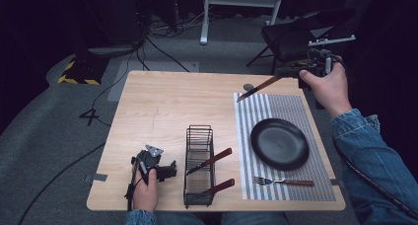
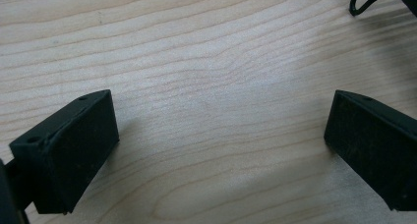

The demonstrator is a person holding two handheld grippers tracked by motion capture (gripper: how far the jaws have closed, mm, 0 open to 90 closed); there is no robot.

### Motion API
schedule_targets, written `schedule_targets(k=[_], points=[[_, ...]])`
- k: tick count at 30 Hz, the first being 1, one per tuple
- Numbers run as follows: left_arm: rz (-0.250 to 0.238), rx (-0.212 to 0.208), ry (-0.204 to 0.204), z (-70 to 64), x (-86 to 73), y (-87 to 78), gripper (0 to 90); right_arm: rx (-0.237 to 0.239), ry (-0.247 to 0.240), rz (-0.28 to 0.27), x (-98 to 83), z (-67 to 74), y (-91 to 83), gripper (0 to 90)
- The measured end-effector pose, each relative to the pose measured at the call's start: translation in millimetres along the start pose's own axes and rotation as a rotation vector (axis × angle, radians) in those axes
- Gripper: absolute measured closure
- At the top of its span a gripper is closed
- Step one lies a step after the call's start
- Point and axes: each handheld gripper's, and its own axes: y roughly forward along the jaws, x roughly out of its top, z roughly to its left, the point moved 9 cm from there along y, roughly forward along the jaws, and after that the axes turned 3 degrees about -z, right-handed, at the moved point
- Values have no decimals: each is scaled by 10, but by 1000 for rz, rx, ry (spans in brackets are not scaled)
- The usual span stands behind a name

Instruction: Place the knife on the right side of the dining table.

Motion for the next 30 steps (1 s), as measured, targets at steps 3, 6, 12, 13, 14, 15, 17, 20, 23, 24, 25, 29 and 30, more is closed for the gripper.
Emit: schedule_targets(k=[3,6,12,13,14,15,17,20,23,24,25,29,30], points=[[1,0,1,1,-1,-1,0,-16,9,4,-17,-134,95,816],[1,0,1,1,-1,-1,0,-27,16,6,-30,-223,151,816],[1,0,1,1,0,-1,0,-69,54,13,-125,-526,278,815],[1,0,1,1,0,-1,0,-69,54,13,-125,-526,278,815],[1,0,1,0,0,-1,0,-83,63,18,-168,-617,305,816],[1,0,1,0,0,-1,0,-83,63,18,-168,-617,305,816],[1,0,1,1,-1,-1,0,-93,69,26,-209,-687,331,815],[1,0,1,1,0,-1,0,-120,80,46,-303,-813,382,815],[1,-1,0,-1,0,0,0,-137,88,63,-367,-886,415,815],[1,0,1,0,0,-1,0,-144,92,68,-393,-917,429,815],[1,0,1,1,0,-1,0,-146,97,73,-413,-936,437,815],[1,-1,0,-1,0,0,0,-152,122,86,-502,-1016,485,815],[1,-1,0,-1,0,0,0,-152,122,86,-502,-1016,485,815]])
